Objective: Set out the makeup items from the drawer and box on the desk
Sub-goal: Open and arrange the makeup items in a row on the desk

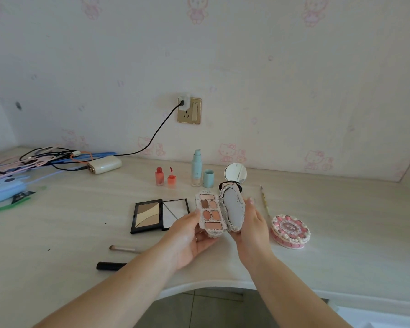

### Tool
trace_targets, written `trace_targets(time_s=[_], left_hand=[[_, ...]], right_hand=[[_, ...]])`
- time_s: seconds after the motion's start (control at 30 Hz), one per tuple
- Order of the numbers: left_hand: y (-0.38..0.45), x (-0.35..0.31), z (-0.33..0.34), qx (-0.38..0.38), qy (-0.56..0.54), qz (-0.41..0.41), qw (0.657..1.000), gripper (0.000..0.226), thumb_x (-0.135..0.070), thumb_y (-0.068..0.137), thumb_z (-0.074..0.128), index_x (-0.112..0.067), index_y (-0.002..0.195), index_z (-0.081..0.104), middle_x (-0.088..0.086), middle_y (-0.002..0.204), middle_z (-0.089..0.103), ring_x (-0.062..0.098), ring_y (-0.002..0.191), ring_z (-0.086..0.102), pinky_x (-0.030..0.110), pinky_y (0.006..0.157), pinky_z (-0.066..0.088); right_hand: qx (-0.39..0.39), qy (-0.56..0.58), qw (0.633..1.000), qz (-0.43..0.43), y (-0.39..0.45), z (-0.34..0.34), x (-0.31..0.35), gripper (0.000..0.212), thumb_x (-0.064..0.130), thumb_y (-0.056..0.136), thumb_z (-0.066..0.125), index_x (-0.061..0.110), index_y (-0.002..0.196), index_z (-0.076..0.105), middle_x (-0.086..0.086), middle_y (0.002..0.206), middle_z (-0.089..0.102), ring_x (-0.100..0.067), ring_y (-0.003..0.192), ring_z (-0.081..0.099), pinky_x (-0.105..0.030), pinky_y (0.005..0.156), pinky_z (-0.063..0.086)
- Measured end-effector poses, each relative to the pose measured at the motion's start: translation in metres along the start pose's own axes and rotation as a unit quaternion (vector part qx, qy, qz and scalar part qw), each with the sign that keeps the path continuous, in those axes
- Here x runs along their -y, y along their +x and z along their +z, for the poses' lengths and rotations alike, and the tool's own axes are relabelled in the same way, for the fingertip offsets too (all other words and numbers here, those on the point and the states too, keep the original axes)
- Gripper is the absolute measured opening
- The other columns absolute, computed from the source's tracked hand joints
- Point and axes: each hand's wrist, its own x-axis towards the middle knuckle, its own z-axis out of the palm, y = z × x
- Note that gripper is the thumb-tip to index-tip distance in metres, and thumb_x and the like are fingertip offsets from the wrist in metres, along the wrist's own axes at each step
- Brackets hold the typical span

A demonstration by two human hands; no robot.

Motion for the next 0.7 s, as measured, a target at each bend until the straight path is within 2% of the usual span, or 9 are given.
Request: trace_targets(time_s=[0.13, 0.27, 0.37, 0.43, 0.53, 0.6, 0.7], left_hand=[[-0.001, -0.001, 0.001, -0.009, -0.011, -0.011, 1.0, 0.029, -0.023, 0.101, 0.038, -0.007, 0.106, 0.061, 0.011, 0.076, 0.075, 0.02, 0.065, 0.07, 0.028, 0.053, 0.058], [-0.005, -0.007, 0.002, -0.012, 0.002, -0.02, 1.0, 0.029, -0.021, 0.1, 0.041, -0.003, 0.111, 0.062, 0.016, 0.086, 0.075, 0.025, 0.07, 0.07, 0.033, 0.056, 0.059], [-0.012, -0.015, 0.001, 0.004, 0.014, -0.008, 1.0, 0.026, -0.017, 0.099, 0.041, -0.004, 0.109, 0.062, 0.016, 0.1, 0.072, 0.027, 0.085, 0.068, 0.036, 0.068, 0.06], [-0.019, -0.019, -0.002, 0.019, 0.019, 0.007, 1.0, 0.022, -0.013, 0.098, 0.043, -0.006, 0.101, 0.064, 0.012, 0.093, 0.073, 0.024, 0.086, 0.067, 0.034, 0.072, 0.059], [-0.026, -0.021, -0.006, 0.034, 0.031, 0.005, 0.999, 0.019, -0.011, 0.096, 0.045, -0.009, 0.096, 0.064, 0.007, 0.081, 0.076, 0.019, 0.081, 0.068, 0.034, 0.086, 0.052], [-0.026, -0.022, -0.007, 0.035, 0.046, -0.001, 0.998, 0.018, -0.01, 0.096, 0.045, -0.01, 0.098, 0.064, 0.005, 0.079, 0.076, 0.015, 0.073, 0.069, 0.031, 0.085, 0.051], [-0.023, -0.022, -0.008, 0.035, 0.047, -0.006, 0.998, 0.018, -0.009, 0.096, 0.045, -0.012, 0.1, 0.062, 0.005, 0.08, 0.075, 0.014, 0.073, 0.067, 0.029, 0.078, 0.052]], right_hand=[[0.024, -0.015, 1.0, -0.003, 0.001, -0.007, 0.003, 0.032, 0.036, 0.099, 0.039, 0.02, 0.101, 0.067, -0.005, 0.106, 0.072, -0.025, 0.103, 0.066, -0.048, 0.097, 0.049], [0.023, -0.02, 1.0, -0.006, 0.002, -0.007, 0.002, 0.031, 0.033, 0.099, 0.041, 0.017, 0.107, 0.066, -0.008, 0.105, 0.071, -0.027, 0.098, 0.067, -0.044, 0.087, 0.053], [0.004, -0.036, 0.999, -0.009, 0.006, -0.006, -0.003, 0.031, 0.035, 0.096, 0.043, 0.02, 0.112, 0.066, -0.005, 0.111, 0.07, -0.026, 0.105, 0.064, -0.047, 0.097, 0.049], [-0.002, -0.056, 0.998, -0.025, 0.011, -0.004, -0.008, 0.033, 0.041, 0.091, 0.044, 0.026, 0.107, 0.068, 0.0, 0.109, 0.071, -0.024, 0.107, 0.063, -0.05, 0.1, 0.046], [0.003, -0.074, 0.997, -0.029, 0.016, -0.003, -0.013, 0.032, 0.045, 0.086, 0.044, 0.033, 0.101, 0.069, 0.005, 0.106, 0.071, -0.023, 0.108, 0.063, -0.051, 0.1, 0.046], [0.005, -0.086, 0.996, -0.031, 0.013, -0.001, -0.01, 0.029, 0.037, 0.093, 0.041, 0.032, 0.09, 0.069, 0.001, 0.1, 0.071, -0.025, 0.103, 0.064, -0.051, 0.098, 0.047], [-0.001, -0.089, 0.996, -0.031, 0.013, 0.0, -0.01, 0.033, 0.033, 0.097, 0.038, 0.034, 0.082, 0.067, -0.001, 0.096, 0.071, -0.026, 0.102, 0.064, -0.051, 0.098, 0.047]])
